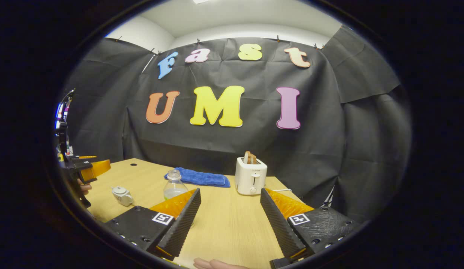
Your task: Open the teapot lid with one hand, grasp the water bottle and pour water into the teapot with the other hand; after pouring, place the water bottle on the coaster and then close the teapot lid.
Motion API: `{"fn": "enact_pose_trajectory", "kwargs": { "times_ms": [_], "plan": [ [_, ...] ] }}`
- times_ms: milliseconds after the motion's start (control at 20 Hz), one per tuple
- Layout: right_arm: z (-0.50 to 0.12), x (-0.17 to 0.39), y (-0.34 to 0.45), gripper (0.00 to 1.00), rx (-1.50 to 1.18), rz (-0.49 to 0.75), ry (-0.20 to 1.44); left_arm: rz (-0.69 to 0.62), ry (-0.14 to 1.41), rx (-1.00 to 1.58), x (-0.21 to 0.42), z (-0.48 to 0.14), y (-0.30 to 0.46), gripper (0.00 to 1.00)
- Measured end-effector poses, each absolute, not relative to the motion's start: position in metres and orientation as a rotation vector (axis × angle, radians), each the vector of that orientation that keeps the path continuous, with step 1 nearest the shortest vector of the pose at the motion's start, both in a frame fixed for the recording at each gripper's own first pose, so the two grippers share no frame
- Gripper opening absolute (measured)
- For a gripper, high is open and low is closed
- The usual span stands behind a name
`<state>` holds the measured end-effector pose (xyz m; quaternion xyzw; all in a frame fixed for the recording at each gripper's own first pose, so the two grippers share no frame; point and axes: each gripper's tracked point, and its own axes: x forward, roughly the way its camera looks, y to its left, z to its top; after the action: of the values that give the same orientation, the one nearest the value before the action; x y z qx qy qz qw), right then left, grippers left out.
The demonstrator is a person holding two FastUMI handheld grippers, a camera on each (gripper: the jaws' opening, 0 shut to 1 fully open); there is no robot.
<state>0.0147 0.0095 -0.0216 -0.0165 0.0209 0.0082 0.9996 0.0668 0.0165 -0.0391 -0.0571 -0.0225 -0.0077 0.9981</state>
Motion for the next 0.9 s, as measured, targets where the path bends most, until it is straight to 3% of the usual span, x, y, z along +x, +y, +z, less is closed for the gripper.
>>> {"fn": "enact_pose_trajectory", "kwargs": {
  "times_ms": [200,300,600,700,850,900],
  "plan": [
    [-0.028,0.017,0.011,0.95,-0.041,0.012,0.059,-0.088,0.054,-0.133,0.088,-0.078,0.002,0.98],
    [-0.03,0.018,0.012,0.97,-0.044,0.009,0.063,-0.062,0.065,-0.128,0.096,-0.086,0.009,0.88],
    [-0.037,0.02,0.019,0.96,-0.07,0.015,0.079,-0.006,0.107,-0.063,0.111,-0.11,0.014,0.81],
    [-0.038,0.02,0.022,0.95,-0.076,0.019,0.083,-0.035,0.118,-0.083,0.114,-0.116,0.009,0.74],
    [-0.04,0.02,0.024,0.96,-0.086,0.02,0.085,-0.055,0.12,-0.081,0.117,-0.123,0.004,0.51],
    [-0.041,0.02,0.025,0.96,-0.087,0.021,0.088,-0.041,0.108,-0.072,0.119,-0.121,0.007,0.48]
  ]
}}
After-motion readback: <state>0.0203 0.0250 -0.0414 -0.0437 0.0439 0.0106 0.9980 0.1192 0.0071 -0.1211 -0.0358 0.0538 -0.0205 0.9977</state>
